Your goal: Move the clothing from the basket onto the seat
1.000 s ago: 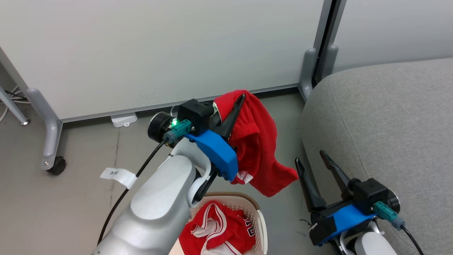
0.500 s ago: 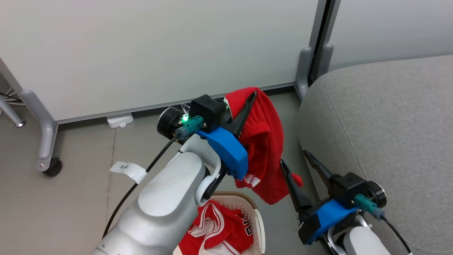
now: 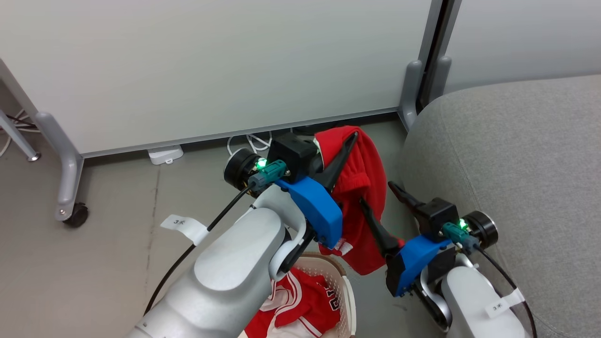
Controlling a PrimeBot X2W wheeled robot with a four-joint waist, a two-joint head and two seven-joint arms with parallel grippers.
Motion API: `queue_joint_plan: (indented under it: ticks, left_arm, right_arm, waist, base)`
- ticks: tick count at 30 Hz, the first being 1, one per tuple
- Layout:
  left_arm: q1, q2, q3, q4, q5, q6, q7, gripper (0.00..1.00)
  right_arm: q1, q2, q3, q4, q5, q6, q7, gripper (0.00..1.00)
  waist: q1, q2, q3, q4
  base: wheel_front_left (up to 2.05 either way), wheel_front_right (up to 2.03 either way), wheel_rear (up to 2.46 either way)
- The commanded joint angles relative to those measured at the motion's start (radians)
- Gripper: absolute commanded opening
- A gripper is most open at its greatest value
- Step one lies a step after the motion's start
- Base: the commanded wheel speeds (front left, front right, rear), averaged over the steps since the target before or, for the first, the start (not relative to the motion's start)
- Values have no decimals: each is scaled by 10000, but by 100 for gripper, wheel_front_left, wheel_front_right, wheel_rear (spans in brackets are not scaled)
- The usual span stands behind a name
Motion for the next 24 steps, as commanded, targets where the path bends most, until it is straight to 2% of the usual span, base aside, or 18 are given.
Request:
queue_joint_plan:
  ticks: [1,17,18,19,20,24]
  left_arm:
    - [-178,-1,-69,-29,-73,44,-62,0]
    - [-430,1,-748,-61,-684,160,-163,0]
    - [-455,2,-782,-58,-704,164,-178,0]
    - [-476,2,-816,-52,-747,171,-188,0]
    - [-494,1,-852,-43,-771,179,-193,0]
    - [-525,0,-958,55,-856,195,-258,0]
  right_arm:
    - [-278,-35,3,183,79,5,-92,100]
    - [-1904,-35,996,2624,1455,5,-585,100]
    - [-1981,-35,1063,2751,1548,5,-609,90]
    - [-2061,-36,1124,2853,1615,5,-644,40]
    - [-2127,-36,1174,2949,1693,5,-688,0]
    - [-2256,-36,1336,3279,2019,5,-872,0]
  waist:
    - [-1,-1,2,24]
    - [-1,-1,12,87]
    - [-1,-1,9,85]
    - [-1,-1,1,84]
    - [-1,-1,-5,83]
    - [-1,-1,-38,70]
  base:
    - [0,0,0]
    - [0,0,0]
    - [0,0,0]
    - [0,0,0]
    - [0,0,0]
    - [0,0,0]
